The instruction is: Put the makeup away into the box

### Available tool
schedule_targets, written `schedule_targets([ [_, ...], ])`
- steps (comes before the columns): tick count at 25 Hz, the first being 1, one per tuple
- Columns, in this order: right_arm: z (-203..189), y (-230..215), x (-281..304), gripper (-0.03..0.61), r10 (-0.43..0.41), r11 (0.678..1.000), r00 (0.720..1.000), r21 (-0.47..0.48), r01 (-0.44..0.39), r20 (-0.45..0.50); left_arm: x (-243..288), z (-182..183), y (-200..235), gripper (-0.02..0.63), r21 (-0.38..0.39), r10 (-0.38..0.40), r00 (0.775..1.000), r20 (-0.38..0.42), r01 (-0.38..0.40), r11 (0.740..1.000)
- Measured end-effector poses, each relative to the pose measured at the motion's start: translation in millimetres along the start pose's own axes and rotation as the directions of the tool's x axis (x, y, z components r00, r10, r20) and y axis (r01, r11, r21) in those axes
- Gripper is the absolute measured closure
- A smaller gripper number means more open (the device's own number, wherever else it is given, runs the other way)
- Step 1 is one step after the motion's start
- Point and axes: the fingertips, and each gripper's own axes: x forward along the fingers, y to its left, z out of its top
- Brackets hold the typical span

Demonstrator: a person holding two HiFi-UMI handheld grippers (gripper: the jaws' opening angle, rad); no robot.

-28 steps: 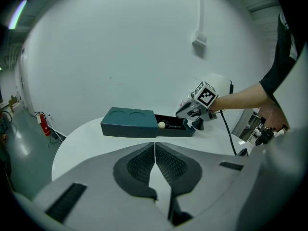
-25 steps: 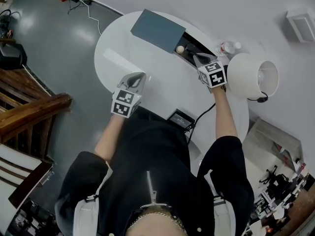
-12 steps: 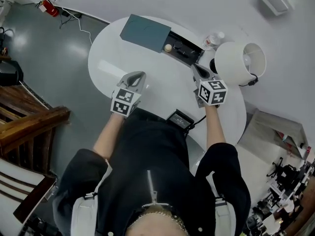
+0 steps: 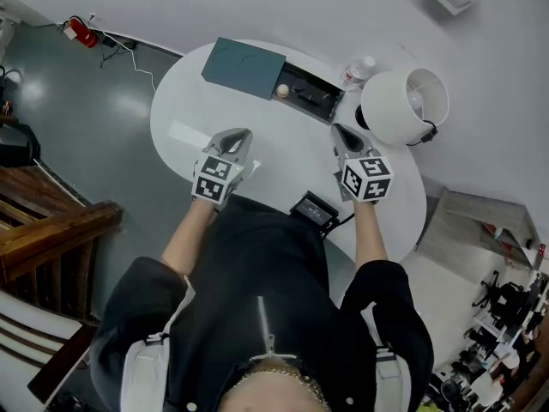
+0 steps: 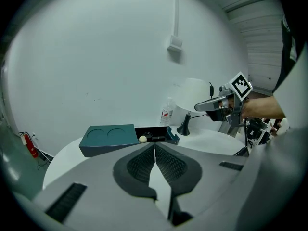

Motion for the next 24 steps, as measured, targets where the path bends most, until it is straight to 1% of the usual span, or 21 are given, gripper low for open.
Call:
schedule_targets([
  [15, 0.8, -0.1, 6.7, 0.574, 0.006, 1.0, 1.0, -0.004, -0.006, -0.007, 5.7, 10.1, 3.5, 0.598, 0.008, 0.001, 1.0, 0.011, -0.001, 1.0],
  [24, 4.4, -0.9, 14.2, 0.574, 0.01, 1.0, 1.0, -0.006, -0.01, -0.009, 7.1, 9.2, 8.7, 0.599, 0.0, 0.005, 1.0, 0.009, -0.005, 1.0],
])
